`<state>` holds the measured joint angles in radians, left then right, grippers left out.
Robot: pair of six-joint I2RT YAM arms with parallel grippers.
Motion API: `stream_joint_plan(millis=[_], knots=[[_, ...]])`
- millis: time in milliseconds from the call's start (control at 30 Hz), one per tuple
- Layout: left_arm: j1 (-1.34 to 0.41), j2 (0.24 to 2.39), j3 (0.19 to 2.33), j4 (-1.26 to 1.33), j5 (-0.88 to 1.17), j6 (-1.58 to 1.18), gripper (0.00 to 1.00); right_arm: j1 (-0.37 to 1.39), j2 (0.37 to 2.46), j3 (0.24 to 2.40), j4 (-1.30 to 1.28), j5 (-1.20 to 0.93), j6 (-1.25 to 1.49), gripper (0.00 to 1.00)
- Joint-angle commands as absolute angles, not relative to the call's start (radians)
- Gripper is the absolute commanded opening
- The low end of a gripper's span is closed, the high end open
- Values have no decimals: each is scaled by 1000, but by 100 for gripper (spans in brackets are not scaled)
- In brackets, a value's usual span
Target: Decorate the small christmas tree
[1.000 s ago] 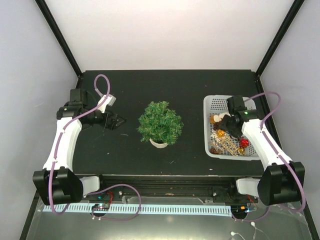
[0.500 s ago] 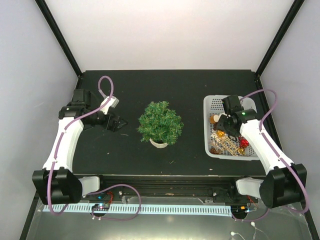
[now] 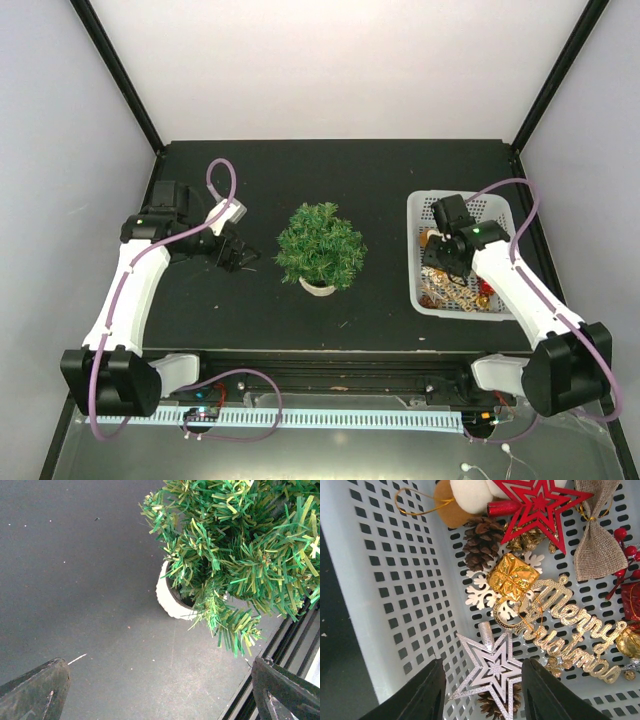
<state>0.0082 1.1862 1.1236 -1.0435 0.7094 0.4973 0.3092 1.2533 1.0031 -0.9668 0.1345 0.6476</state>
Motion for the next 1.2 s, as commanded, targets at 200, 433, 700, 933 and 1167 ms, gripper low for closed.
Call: stream_joint_plan(millis=[200,433,700,933,1167], knots=[[-7,1156,1167,-1096,699,546,99,320,1344,988,-903,199,621,44],[-17,1148,1176,-1106,691,536,99,249,1466,1065,-841,169,643,53],[-18,1147,1177,-1106,668,534,99,142,1504,1047,-778,83,645,54],[-18,1155,1178,-1096,669,524,99,118,1480,986,-745,59,635,50],[-18,1155,1183,-1101,668,523,99,118,1470,923,-710,32,637,50]])
